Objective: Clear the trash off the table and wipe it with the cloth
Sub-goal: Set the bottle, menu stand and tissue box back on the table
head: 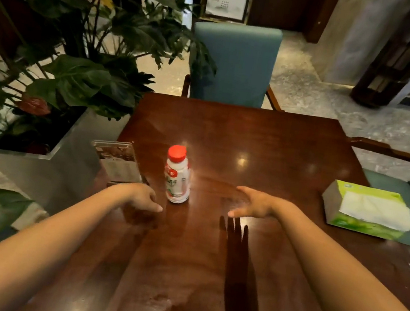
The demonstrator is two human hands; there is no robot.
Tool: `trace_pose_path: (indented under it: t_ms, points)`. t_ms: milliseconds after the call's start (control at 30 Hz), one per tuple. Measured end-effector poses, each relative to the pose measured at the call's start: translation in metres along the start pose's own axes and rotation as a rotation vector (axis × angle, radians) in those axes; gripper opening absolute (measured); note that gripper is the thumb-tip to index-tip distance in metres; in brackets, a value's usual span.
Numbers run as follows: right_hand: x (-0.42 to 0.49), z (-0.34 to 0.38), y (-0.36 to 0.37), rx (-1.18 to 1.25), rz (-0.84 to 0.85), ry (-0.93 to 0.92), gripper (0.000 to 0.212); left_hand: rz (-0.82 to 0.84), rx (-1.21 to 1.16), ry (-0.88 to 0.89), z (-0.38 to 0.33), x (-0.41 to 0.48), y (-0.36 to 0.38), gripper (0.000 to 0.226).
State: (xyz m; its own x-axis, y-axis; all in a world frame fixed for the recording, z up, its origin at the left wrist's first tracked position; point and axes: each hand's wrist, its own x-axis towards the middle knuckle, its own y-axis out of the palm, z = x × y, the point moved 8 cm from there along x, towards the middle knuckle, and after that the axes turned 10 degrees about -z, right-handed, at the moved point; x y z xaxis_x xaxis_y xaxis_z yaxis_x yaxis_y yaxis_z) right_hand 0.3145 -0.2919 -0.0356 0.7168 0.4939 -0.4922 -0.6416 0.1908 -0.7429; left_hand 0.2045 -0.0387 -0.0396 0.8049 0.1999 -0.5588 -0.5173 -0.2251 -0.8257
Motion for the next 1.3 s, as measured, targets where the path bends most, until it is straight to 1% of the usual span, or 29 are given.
trace_pose_path:
  t_ms: [100,167,300,433,533,633,800,967,1033,1200,1300]
  points:
    - [-0.023,-0.045,-0.025,-0.057,0.053,0.023,0.104,0.051,-0.041,0.145,-0.085,-0.002,0.006,0.058]
    - [-0.04,-0.074,-0.046,-0.111,0.027,0.007,0.104,0.059,-0.066,0.201,-0.137,0.001,0.009,0.064]
    - [-0.071,-0.129,-0.092,-0.203,-0.132,-0.059,0.102,-0.025,-0.101,0.321,-0.234,0.011,0.006,0.076]
    - [-0.095,-0.18,-0.135,-0.326,-0.294,-0.111,0.104,-0.019,-0.28,0.399,-0.321,0.024,0.008,0.091]
    - [-0.102,-0.22,-0.159,-0.409,-0.35,-0.066,0.111,-0.078,-0.369,0.435,-0.374,0.038,0.008,0.097]
    - [-0.1,-0.259,-0.17,-0.424,-0.363,0.01,0.116,-0.134,-0.459,0.462,-0.415,0.054,0.011,0.104]
    - [-0.078,-0.299,-0.17,-0.476,-0.346,0.06,0.12,-0.196,-0.614,0.474,-0.458,0.084,0.023,0.116]
    - [-0.049,-0.32,-0.171,-0.516,-0.33,0.058,0.125,-0.232,-0.781,0.388,-0.467,0.117,0.035,0.121]
    - [-0.039,-0.325,-0.172,-0.537,-0.317,0.048,0.126,-0.25,-0.852,0.383,-0.47,0.127,0.036,0.121]
    - [-0.026,-0.332,-0.174,-0.499,-0.275,0.016,0.124,-0.225,-1.016,0.421,-0.473,0.139,0.029,0.122]
    - [-0.025,-0.332,-0.173,-0.487,-0.312,-0.026,0.121,-0.236,-1.015,0.466,-0.479,0.14,0.021,0.123]
